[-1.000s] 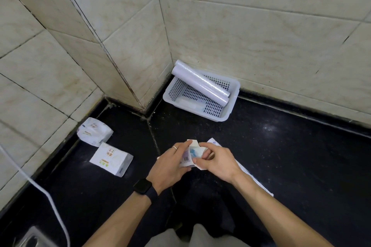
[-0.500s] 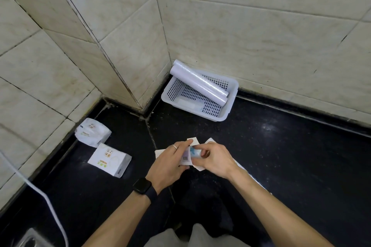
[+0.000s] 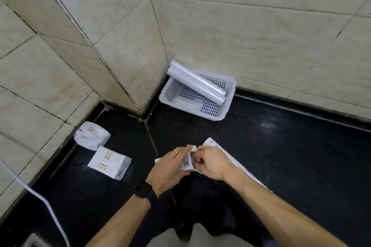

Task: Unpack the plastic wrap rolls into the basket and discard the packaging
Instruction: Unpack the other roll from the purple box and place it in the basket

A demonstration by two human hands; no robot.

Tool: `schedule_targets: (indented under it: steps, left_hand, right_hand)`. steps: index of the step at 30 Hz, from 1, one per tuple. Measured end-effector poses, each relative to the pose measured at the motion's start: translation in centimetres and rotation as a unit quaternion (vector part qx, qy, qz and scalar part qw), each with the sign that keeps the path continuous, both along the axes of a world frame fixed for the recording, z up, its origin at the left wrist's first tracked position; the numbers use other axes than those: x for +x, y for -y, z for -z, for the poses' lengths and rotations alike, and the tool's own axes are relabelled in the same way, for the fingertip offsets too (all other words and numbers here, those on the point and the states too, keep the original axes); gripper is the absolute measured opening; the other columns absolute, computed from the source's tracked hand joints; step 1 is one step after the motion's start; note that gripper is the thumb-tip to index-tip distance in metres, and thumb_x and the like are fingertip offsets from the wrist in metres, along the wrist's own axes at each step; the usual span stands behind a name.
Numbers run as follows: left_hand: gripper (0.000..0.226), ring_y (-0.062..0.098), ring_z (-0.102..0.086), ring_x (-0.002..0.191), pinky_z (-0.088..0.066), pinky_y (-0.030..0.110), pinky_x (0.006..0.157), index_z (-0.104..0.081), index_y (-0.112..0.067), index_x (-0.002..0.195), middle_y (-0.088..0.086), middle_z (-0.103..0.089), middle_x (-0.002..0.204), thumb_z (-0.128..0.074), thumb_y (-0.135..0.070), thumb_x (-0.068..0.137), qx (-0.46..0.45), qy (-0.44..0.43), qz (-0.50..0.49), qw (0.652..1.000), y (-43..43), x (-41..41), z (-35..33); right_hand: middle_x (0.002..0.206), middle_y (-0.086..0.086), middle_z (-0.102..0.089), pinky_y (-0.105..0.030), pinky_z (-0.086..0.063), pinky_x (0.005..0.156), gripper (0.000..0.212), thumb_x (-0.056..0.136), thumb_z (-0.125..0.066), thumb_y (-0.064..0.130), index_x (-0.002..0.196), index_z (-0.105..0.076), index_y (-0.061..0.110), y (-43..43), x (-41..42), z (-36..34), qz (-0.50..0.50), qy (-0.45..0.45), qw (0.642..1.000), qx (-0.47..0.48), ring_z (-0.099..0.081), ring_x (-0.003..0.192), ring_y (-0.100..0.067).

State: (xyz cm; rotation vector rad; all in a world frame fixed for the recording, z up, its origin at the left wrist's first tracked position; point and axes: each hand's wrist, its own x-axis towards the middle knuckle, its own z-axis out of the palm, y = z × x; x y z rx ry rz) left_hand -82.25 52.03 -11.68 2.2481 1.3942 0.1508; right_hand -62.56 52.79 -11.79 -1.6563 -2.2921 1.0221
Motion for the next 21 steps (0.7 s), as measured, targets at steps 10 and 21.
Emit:
schedule_targets:
  steps: [10,21]
  left_hand:
    - [0.085,0.016,-0.044,0.123,-0.043,0.028,0.1,-0.012,-0.036,0.154,-0.008,-0.039,0.145,-0.066,-0.025,0.089,-0.021,-0.067,-0.021,0.997,-0.1,-1.8,1.9]
    - [0.095,0.02,-0.027,0.143,-0.027,0.034,0.117,-0.018,-0.034,0.153,0.002,-0.025,0.155,-0.071,-0.02,0.076,-0.144,0.082,-0.179,0.97,-1.5,-0.1,2.9]
  right_hand:
    - [0.07,0.007,-0.045,-0.031,-0.041,0.065,0.039,0.084,-0.071,0.028,0.062,-0.043,0.014,2.8,4.3,2.5,0.259,-0.144,0.955,-0.024,-0.042,0.062,-0.007]
    - [0.059,-0.008,-0.05,-0.033,-0.037,0.062,0.037,0.09,-0.071,0.02,0.058,-0.057,0.01,5.5,8.2,1.1,0.399,-0.352,0.828,-0.177,-0.045,0.062,-0.021]
